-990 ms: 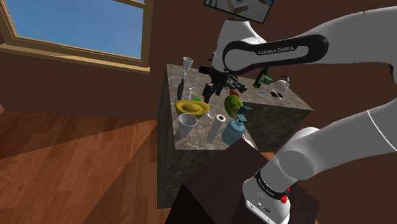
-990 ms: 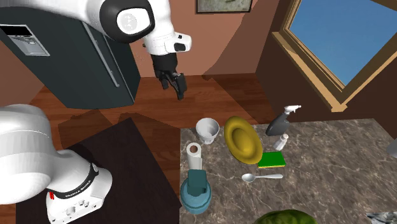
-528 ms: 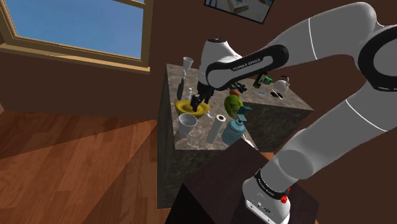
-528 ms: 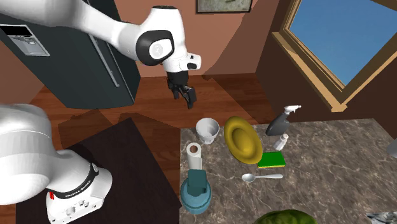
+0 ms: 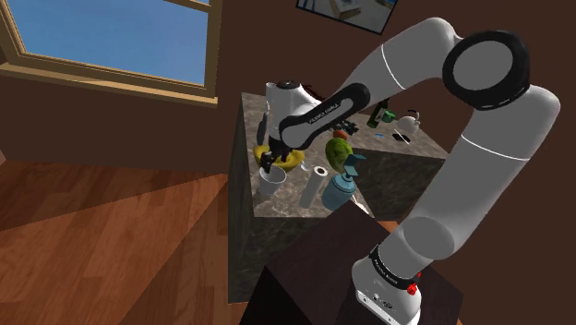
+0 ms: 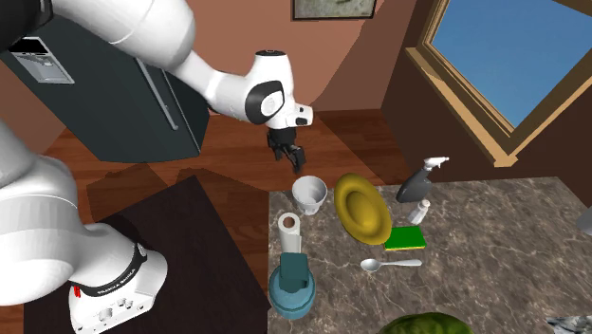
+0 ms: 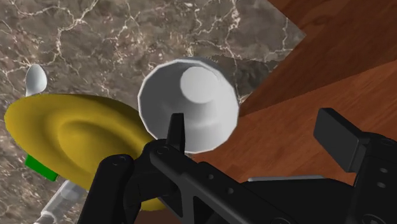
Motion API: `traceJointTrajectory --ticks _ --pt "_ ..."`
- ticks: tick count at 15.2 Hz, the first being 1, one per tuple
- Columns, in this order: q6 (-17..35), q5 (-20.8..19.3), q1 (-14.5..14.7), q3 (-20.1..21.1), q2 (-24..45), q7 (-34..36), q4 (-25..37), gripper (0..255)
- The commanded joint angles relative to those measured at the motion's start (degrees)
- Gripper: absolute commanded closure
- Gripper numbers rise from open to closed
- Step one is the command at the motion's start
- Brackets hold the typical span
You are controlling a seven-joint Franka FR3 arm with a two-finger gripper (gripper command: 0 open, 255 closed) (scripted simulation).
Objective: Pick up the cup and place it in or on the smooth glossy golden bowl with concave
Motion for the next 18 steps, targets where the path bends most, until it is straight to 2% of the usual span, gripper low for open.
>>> traceJointTrajectory --ticks 1,6,14,18 --pt "2.3 -2.6 0.4 -0.8 5.0 2.3 2.2 0" --pt "5.5 -6.8 2.4 -3.2 16.7 6.5 9.8 0" --pt "9.8 -9.2 3.1 -5.3 22.9 8.3 11.7 0" --pt "9.8 -9.2 3.1 -5.3 22.9 8.3 11.7 0"
